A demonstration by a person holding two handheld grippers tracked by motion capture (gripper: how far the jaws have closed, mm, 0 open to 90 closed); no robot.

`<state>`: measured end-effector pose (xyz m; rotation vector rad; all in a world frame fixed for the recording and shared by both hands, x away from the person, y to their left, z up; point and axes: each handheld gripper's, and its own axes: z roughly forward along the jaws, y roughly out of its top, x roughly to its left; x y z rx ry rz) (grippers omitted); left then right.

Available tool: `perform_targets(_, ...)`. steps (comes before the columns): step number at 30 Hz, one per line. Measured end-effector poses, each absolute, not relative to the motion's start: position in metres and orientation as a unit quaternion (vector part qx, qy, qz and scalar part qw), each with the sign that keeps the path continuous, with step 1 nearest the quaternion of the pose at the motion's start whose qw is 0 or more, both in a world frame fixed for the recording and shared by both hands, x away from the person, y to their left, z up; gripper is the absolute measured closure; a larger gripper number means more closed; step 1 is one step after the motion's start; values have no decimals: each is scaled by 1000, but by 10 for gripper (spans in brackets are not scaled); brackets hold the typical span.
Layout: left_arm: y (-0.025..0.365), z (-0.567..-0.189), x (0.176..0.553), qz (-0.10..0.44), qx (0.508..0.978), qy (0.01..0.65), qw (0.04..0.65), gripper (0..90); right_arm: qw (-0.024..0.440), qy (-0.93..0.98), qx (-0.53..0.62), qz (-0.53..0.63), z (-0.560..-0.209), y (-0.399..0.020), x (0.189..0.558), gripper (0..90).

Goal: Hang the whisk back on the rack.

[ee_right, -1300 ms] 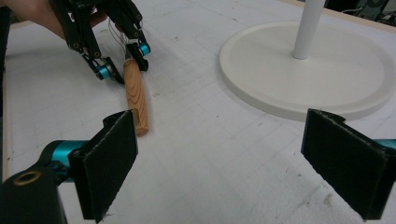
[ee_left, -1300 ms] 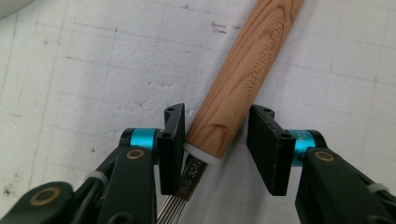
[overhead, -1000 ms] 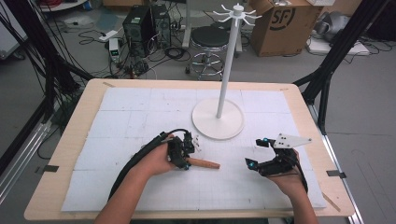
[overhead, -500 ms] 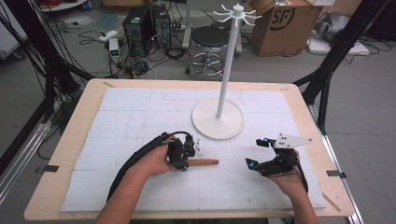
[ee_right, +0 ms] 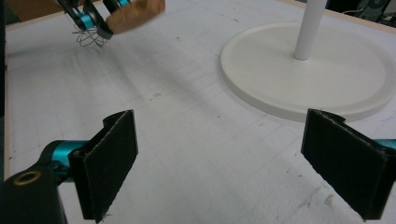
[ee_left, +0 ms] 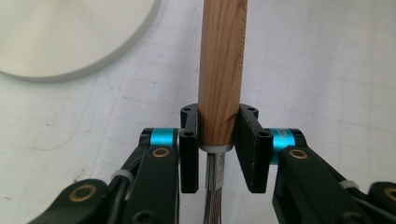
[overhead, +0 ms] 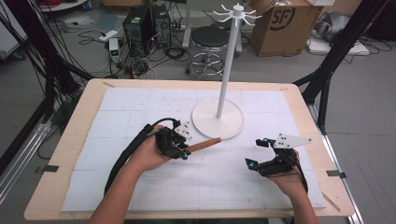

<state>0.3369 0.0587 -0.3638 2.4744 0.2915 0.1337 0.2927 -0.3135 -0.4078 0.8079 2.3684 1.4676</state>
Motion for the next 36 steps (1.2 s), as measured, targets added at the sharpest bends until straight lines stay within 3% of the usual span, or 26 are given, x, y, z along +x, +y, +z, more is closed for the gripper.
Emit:
perform_targets(10, 75, -336, 337, 41, 901, 137, 409, 721, 120, 811, 275, 502, -408, -312, 293, 100)
perform_targets(16, 74, -314, 337, 62, 898, 137, 414, 721, 117, 813, 273, 501, -409, -310, 293, 100)
perform_targets(36, 62, -253, 364, 51, 855, 146, 494, 721, 118, 810, 272, 506, -408, -312, 294, 99)
